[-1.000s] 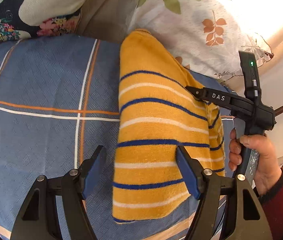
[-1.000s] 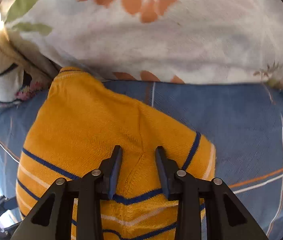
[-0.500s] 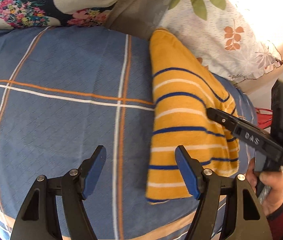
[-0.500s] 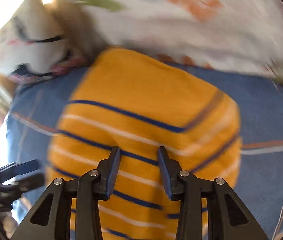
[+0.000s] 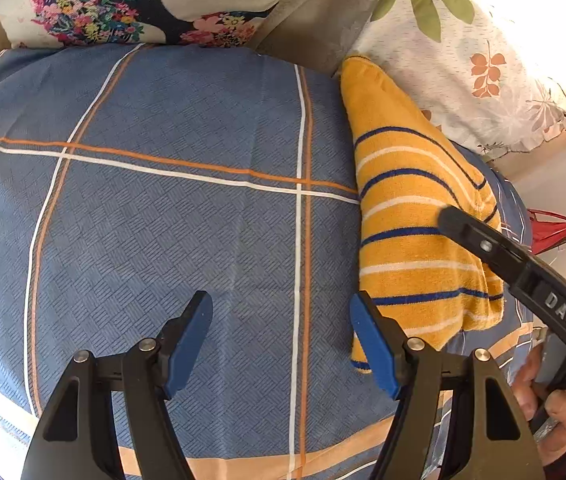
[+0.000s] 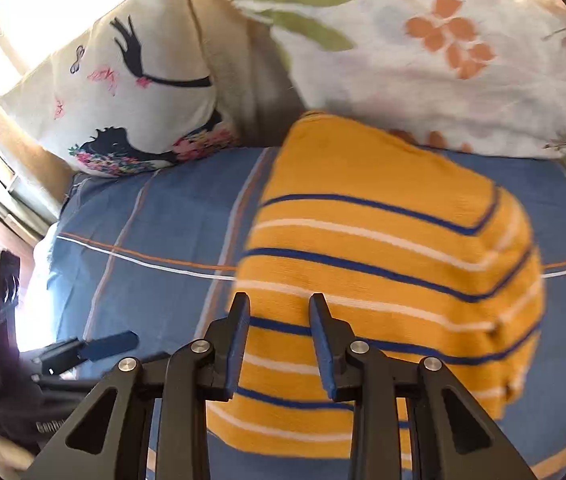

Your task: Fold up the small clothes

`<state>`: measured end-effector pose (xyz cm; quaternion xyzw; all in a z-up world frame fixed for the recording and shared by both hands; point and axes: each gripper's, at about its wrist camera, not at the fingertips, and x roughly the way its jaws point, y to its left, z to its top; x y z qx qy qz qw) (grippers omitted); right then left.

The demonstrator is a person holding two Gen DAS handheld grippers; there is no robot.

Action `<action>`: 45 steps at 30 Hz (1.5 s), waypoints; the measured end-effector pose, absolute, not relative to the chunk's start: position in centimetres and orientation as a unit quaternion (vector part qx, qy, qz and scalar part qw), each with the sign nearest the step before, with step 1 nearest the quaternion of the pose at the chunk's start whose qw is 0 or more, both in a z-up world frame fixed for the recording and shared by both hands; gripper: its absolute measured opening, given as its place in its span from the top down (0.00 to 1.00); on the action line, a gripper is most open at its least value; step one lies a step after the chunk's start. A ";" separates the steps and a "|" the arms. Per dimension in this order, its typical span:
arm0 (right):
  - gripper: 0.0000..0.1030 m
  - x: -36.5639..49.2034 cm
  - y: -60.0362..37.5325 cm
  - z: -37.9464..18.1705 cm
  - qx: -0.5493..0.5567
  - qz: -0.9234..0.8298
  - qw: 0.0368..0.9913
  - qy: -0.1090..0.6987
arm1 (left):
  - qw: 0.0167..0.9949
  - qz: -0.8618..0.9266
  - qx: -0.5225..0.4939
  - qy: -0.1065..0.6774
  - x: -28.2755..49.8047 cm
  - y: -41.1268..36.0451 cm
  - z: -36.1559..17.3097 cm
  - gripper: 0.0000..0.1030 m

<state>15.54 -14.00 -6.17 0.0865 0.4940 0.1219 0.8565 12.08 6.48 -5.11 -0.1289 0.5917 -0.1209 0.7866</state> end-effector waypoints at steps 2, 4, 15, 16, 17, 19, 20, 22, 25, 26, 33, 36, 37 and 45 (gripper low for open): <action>0.68 17.5 -12.4 -8.4 0.083 0.111 0.841 0.523 | 0.784 -0.116 -0.132 0.595 11.9 6.9 -5.3 0.32; 0.68 17.9 -12.0 -9.1 0.094 0.121 0.834 0.530 | 0.782 -0.113 -0.132 0.599 11.4 7.5 -5.3 0.32; 0.68 18.9 -9.5 -9.3 0.050 0.114 0.839 0.530 | 0.792 -0.108 -0.132 0.586 8.9 9.3 -4.7 0.32; 0.68 19.2 -9.2 -9.2 0.049 0.112 0.837 0.533 | 0.793 -0.109 -0.131 0.585 8.7 9.3 -4.6 0.32; 0.68 19.3 -9.3 -8.5 0.057 0.108 0.835 0.537 | 0.794 -0.111 -0.130 0.584 8.6 9.4 -4.4 0.32; 0.68 19.0 -9.5 -6.5 0.081 0.118 0.850 0.508 | 0.797 -0.111 -0.127 0.580 8.3 9.4 -4.3 0.32; 0.68 19.0 -9.6 -6.0 0.081 0.118 0.855 0.498 | 0.798 -0.109 -0.127 0.579 8.2 9.4 -4.3 0.32; 0.67 19.6 -9.8 -6.6 0.069 0.103 0.852 0.509 | 0.796 -0.109 -0.129 0.581 8.2 9.2 -4.5 0.31; 0.67 20.8 -10.1 -9.4 0.076 0.104 0.831 0.541 | 0.796 -0.101 -0.128 0.583 8.0 8.6 -4.3 0.32; 0.67 20.4 -10.3 -8.7 0.078 0.100 0.836 0.534 | 0.799 -0.099 -0.126 0.580 7.9 8.4 -4.0 0.32; 0.55 13.7 -14.3 -8.0 0.025 0.049 0.867 0.495 | 0.817 -0.094 -0.098 0.561 7.6 4.1 -2.5 0.31; 0.54 11.7 -19.0 -10.2 0.078 0.055 0.855 0.509 | 0.822 -0.106 -0.072 0.554 8.5 0.5 -2.7 0.32; 0.54 11.1 -19.8 -10.1 0.085 0.056 0.856 0.507 | 0.822 -0.108 -0.065 0.555 8.8 -0.4 -3.0 0.32; 0.54 8.0 -23.8 -9.2 0.099 0.073 0.852 0.510 | 0.798 -0.093 -0.016 0.596 11.2 -6.4 -7.3 0.30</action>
